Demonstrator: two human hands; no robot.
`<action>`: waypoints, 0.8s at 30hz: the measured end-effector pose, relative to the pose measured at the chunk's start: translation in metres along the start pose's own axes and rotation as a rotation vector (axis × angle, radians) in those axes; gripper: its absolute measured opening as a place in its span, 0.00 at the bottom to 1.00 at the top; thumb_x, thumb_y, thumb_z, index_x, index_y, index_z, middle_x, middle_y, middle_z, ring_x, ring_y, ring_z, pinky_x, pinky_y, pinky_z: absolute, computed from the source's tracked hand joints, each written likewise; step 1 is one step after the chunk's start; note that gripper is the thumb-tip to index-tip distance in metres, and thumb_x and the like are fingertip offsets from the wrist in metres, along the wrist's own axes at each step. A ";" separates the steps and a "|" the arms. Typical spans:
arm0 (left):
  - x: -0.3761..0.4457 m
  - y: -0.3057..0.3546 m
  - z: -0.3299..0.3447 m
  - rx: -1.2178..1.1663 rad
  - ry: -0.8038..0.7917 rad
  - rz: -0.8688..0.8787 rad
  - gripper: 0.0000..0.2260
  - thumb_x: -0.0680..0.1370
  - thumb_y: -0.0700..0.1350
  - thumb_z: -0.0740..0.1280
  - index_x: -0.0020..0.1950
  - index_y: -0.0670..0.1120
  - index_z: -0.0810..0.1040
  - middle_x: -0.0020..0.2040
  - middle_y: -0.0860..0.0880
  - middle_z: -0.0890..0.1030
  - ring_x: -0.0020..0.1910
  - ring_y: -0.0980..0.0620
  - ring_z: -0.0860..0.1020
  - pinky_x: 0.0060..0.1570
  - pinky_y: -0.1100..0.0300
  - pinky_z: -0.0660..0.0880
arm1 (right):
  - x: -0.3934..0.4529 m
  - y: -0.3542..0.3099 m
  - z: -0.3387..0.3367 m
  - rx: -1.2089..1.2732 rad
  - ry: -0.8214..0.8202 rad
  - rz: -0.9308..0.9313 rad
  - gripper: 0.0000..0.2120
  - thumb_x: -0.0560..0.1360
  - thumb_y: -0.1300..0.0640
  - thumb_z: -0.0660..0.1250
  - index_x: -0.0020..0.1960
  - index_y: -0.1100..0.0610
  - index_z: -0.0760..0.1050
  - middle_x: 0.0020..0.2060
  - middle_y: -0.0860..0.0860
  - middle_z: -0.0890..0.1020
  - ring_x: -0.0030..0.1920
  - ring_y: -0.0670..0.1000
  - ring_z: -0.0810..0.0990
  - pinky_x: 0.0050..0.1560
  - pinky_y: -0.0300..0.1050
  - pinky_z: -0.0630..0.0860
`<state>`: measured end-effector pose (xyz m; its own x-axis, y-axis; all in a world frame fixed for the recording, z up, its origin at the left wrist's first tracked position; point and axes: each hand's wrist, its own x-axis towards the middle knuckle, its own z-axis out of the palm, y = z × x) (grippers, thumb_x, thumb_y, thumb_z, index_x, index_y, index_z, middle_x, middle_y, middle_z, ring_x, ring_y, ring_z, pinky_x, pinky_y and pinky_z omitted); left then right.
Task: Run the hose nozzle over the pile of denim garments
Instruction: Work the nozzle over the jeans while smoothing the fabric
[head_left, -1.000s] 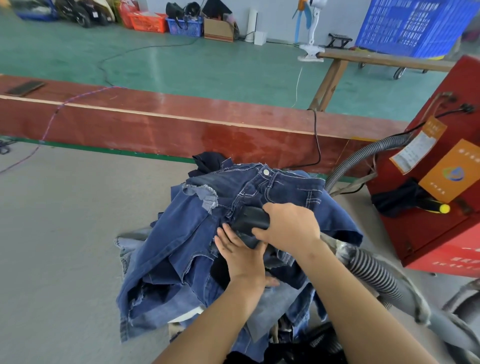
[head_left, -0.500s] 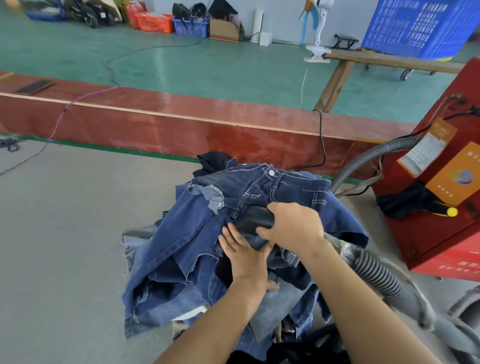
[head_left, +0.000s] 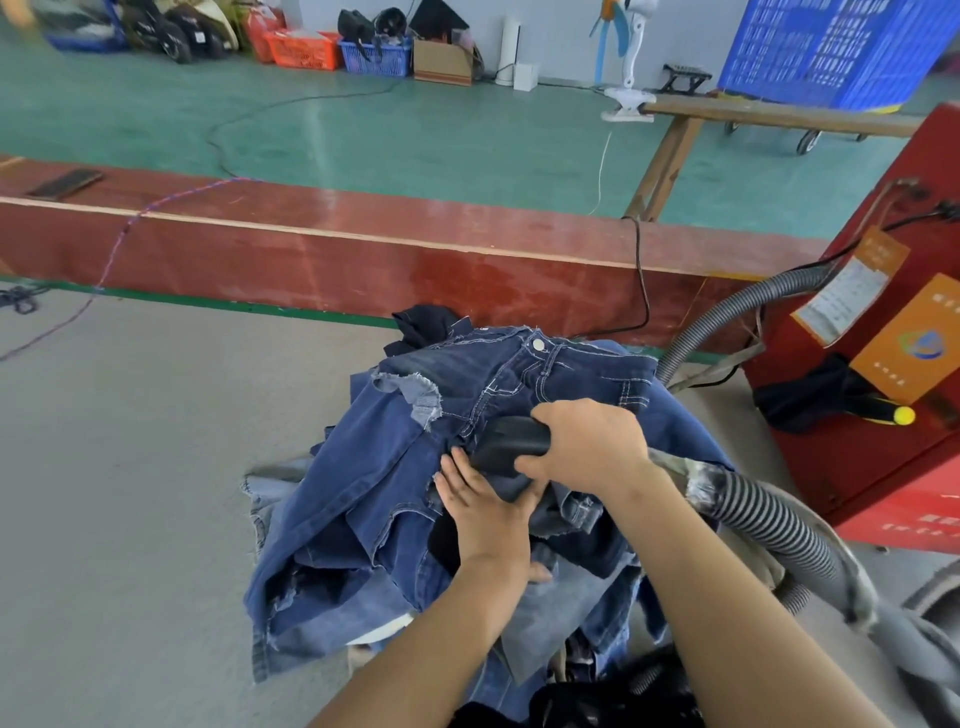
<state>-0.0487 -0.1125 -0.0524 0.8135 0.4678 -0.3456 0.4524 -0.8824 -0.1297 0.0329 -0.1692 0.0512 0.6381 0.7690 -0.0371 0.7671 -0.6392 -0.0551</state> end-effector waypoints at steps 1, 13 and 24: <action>0.000 0.000 0.000 -0.003 0.004 -0.001 0.51 0.67 0.73 0.65 0.73 0.64 0.30 0.66 0.20 0.30 0.68 0.20 0.34 0.67 0.29 0.38 | 0.000 0.001 0.000 0.015 0.000 0.006 0.13 0.70 0.41 0.66 0.43 0.49 0.68 0.37 0.44 0.73 0.43 0.52 0.76 0.35 0.43 0.64; 0.004 0.004 0.005 0.002 0.011 -0.032 0.51 0.69 0.70 0.66 0.71 0.65 0.26 0.60 0.19 0.26 0.67 0.20 0.33 0.66 0.29 0.36 | -0.003 -0.005 -0.007 -0.083 -0.004 -0.021 0.12 0.72 0.42 0.66 0.49 0.49 0.71 0.41 0.46 0.77 0.47 0.54 0.80 0.35 0.43 0.65; 0.000 0.002 0.004 0.076 0.002 0.004 0.51 0.69 0.72 0.64 0.68 0.62 0.23 0.55 0.15 0.31 0.56 0.14 0.29 0.61 0.24 0.35 | -0.007 -0.003 -0.020 -0.149 -0.072 0.040 0.12 0.72 0.45 0.68 0.46 0.50 0.67 0.41 0.47 0.74 0.46 0.55 0.80 0.34 0.43 0.66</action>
<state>-0.0487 -0.1146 -0.0565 0.8158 0.4643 -0.3448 0.4201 -0.8855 -0.1985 0.0272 -0.1726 0.0714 0.6663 0.7379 -0.1077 0.7457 -0.6592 0.0966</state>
